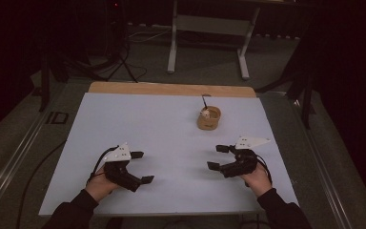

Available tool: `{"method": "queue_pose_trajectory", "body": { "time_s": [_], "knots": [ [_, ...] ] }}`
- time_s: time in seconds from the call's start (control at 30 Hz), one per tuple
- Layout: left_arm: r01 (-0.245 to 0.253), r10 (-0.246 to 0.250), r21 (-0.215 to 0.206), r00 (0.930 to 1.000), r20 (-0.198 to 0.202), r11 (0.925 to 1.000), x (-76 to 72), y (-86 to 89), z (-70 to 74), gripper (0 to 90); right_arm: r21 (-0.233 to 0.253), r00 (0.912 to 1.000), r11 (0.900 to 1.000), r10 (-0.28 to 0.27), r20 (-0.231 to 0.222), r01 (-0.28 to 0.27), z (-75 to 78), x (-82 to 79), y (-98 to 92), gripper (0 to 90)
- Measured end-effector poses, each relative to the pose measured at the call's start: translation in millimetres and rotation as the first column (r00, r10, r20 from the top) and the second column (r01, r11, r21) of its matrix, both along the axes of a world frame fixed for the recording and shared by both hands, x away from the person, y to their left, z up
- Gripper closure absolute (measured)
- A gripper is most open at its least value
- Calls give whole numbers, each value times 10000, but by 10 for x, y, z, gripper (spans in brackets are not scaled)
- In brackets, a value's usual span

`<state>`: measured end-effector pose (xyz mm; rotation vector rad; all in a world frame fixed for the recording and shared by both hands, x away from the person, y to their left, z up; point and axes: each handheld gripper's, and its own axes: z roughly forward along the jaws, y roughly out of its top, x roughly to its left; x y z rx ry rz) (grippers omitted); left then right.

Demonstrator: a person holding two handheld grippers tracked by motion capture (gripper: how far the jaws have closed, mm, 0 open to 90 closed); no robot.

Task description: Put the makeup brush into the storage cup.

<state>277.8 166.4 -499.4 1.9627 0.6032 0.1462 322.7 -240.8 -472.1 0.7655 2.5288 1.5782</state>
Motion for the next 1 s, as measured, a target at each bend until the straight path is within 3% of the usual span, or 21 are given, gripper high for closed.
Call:
{"method": "queue_pose_trajectory", "body": {
  "time_s": [0.13, 0.2, 0.27, 0.4, 0.6, 0.83, 1.0],
  "knots": [
    [163, -164, 26, 9998, 138, 9999, -34, 21, 18, 11, -198, 9997, 9998, -26, 230, 30, -11, -58, -61, 195],
    [136, -135, -64, 9999, 72, 9999, -37, 55, 19, 11, -355, 9999, 9993, 111, 41, -109, -21, -67, -85, 206],
    [12, -12, -9, 10000, 75, 10000, -45, 87, 18, 11, -672, 9987, 9969, 436, 254, -418, -30, -74, -110, 200],
    [-102, 102, 11, 9999, 36, 9999, -74, 142, 4, 11, -874, 9990, 9961, -40, 448, 79, -62, -131, -170, 161],
    [-250, 251, -77, 9997, 78, 9997, -110, 244, -6, 11, -970, 9979, 9935, 620, 188, -599, -184, -199, -229, 135],
    [-529, 526, 191, 9985, 165, 9984, -145, 349, -42, 11, -918, 9991, 9949, 407, -93, -413, -275, -246, -353, 133],
    [-665, 657, 278, 9974, 293, 9974, -179, 429, -72, 11, -1002, 9998, 9950, 38, 175, -21, -294, -274, -452, 134]
  ]
}}
